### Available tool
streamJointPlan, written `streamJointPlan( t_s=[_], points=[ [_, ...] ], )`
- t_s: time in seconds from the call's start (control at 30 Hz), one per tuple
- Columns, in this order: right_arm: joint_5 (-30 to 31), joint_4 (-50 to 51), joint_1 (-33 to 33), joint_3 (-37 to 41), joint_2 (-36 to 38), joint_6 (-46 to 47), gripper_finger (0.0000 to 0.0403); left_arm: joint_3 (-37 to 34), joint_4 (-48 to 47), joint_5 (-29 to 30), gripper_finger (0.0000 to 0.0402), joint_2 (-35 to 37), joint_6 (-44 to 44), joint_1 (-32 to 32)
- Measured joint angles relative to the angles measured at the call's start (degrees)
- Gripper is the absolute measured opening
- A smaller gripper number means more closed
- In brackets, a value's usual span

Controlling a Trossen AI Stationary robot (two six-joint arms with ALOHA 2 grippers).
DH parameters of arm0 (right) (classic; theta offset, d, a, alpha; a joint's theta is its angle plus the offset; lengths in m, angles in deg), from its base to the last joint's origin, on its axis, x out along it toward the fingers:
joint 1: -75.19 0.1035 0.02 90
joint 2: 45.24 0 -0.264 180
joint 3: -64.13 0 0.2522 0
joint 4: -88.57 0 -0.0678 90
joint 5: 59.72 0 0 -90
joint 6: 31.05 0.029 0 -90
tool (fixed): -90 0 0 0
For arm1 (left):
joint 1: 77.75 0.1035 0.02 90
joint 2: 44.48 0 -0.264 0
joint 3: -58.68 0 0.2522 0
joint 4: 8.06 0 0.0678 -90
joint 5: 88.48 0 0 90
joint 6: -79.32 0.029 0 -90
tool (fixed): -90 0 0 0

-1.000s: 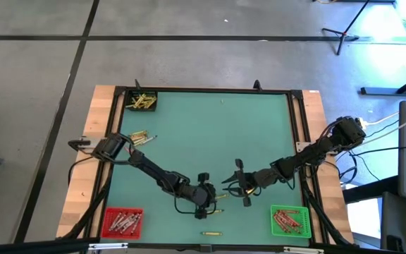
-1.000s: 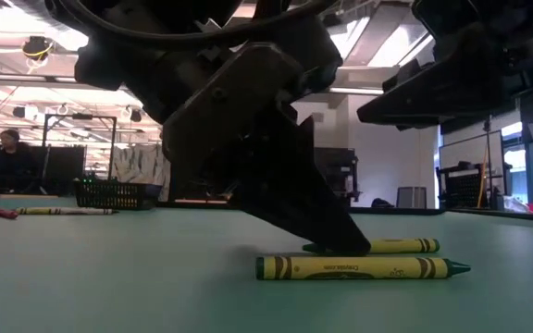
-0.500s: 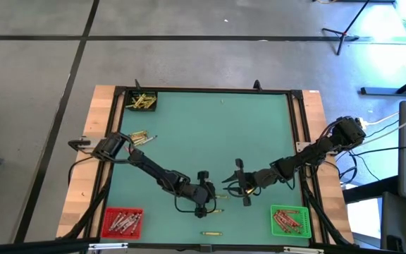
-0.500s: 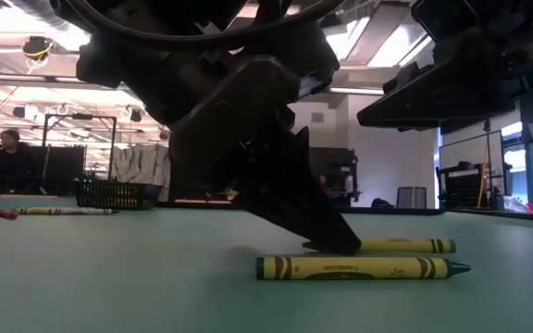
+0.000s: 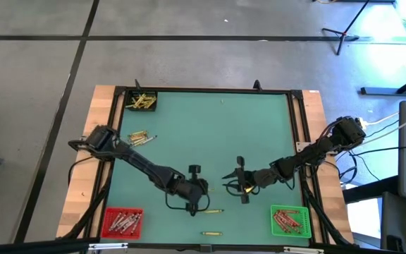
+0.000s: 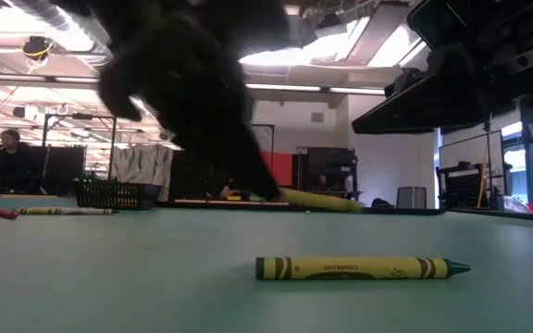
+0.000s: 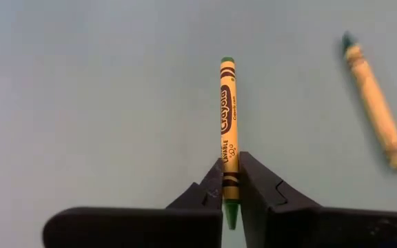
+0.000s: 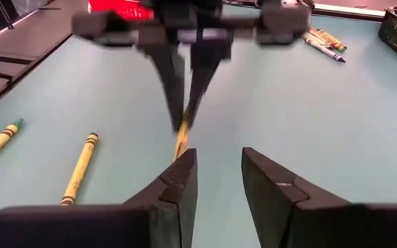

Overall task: Sort crayons
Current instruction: Put the green crayon into the black bin

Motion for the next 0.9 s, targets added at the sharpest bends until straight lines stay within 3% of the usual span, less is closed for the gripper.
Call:
streamJointPlan(
  t_s=[0.2,0.4,0.9],
  points=[
    [0.0,0.05,0.0,0.02,0.0,0.04,0.0111,0.0,-15.44,8.65,0.0009,7.06,-5.07,-1.66],
    [-0.02,0.05,0.0,0.02,0.0,0.16,0.0111,-2.55,-23.21,14.7,0.0009,14.64,-7.45,-1.66],
    [1.07,-0.13,0.0,0.02,0.0,0.16,0.0111,-30.54,-24.72,26.05,0.0008,47.08,-19.22,7.54]
  ],
)
